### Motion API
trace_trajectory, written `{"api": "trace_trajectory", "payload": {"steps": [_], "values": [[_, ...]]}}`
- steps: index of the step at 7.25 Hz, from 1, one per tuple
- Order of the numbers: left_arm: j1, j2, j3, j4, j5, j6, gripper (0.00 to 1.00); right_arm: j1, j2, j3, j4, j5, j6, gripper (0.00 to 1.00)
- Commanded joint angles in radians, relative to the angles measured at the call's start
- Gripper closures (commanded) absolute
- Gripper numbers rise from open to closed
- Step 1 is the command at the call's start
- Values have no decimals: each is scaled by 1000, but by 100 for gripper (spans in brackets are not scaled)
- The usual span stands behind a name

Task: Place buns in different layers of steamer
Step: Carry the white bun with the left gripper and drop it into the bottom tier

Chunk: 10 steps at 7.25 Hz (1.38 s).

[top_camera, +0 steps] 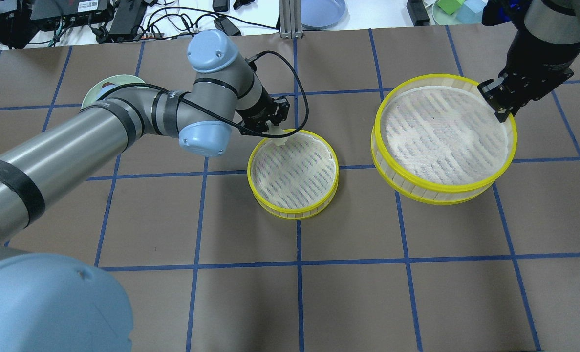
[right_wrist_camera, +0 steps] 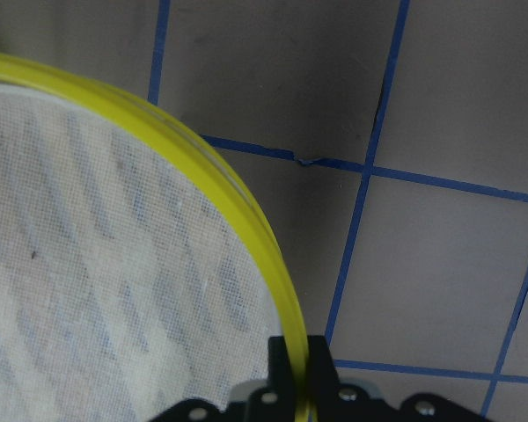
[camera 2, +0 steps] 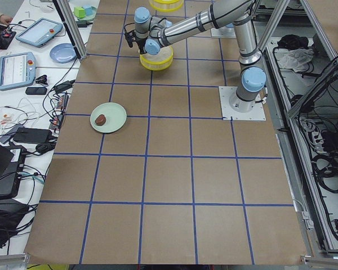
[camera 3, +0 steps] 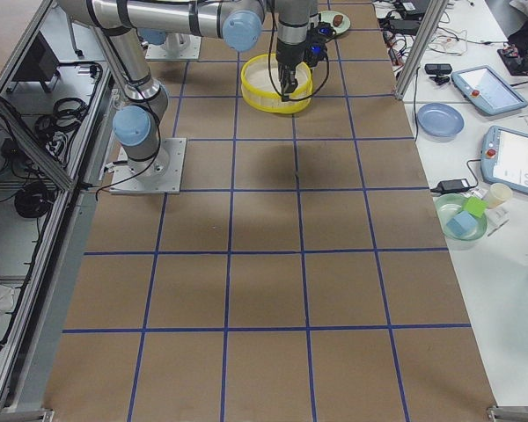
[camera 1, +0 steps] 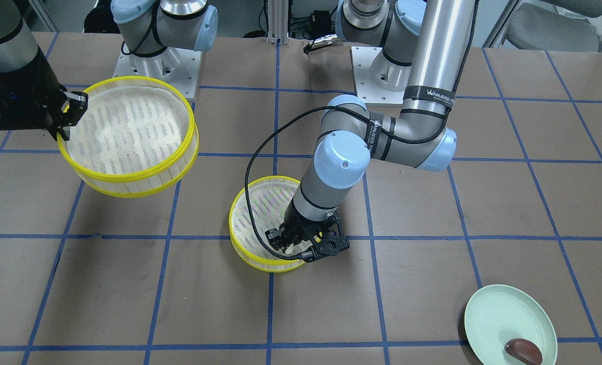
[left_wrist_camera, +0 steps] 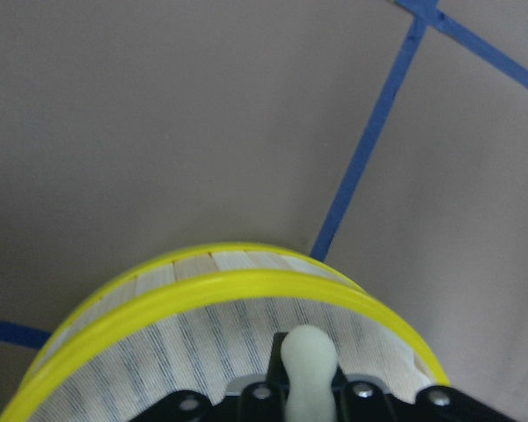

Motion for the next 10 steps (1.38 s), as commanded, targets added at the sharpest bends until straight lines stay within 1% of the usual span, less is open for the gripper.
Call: {"api": "trace_trajectory", "payload": {"steps": [1,3,4,7,8,9,10], "values": [[-22,-6,-6,-6,0,-15,1,1,-1,0,0,2,0,100],[-27,0,-21,-9,5,-34,0,1,-1,0,2,2,1,100],[-36,7,-21,-6,22,-54,0,1,-1,2,3,2,1,100],[-33,22,-6,-1,-1,-47,0,3,-1,2,6,17,5,100],[-15,33,-1,9,5,-9,0,3,-1,2,8,35,5,100],[34,44,0,9,6,55,0,6,-1,2,-7,61,17,100],[122,61,0,8,5,191,0,14,7,-4,-5,61,50,100]]}}
